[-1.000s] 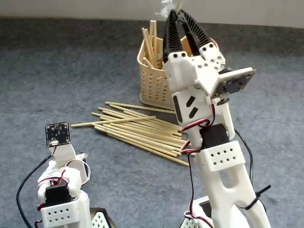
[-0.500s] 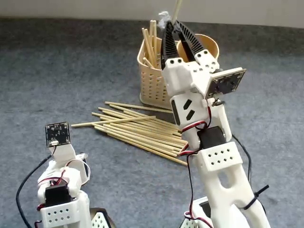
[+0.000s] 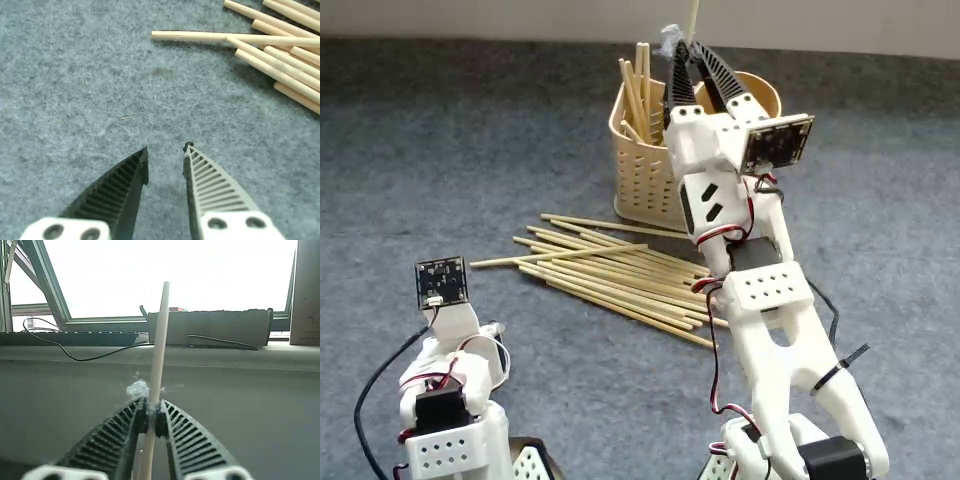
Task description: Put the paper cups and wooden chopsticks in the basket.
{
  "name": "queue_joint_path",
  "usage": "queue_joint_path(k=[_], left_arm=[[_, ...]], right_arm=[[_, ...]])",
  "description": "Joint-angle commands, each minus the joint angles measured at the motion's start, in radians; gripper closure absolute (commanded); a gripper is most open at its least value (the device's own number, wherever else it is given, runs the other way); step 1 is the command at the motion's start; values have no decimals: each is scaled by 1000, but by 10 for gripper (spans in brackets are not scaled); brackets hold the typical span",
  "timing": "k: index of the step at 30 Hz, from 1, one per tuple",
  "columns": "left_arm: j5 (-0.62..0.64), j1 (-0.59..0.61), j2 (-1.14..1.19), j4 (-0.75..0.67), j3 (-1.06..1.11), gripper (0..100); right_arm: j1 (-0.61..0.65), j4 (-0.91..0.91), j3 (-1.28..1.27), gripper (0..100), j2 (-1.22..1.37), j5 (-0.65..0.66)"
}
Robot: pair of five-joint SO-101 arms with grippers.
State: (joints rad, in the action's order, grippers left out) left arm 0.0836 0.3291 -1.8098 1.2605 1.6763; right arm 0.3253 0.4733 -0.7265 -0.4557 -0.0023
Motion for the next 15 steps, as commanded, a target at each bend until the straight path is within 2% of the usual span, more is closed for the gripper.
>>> queue_joint_path(k=[1,6,15], left_arm=[[-2,5,2,3,21,870],[-2,5,2,3,21,870],[-2,5,2,3,21,870]], right_arm=[[-10,33,36,992,-15,3],[-10,36,44,992,-16,3],[-8,33,236,992,-1,3]])
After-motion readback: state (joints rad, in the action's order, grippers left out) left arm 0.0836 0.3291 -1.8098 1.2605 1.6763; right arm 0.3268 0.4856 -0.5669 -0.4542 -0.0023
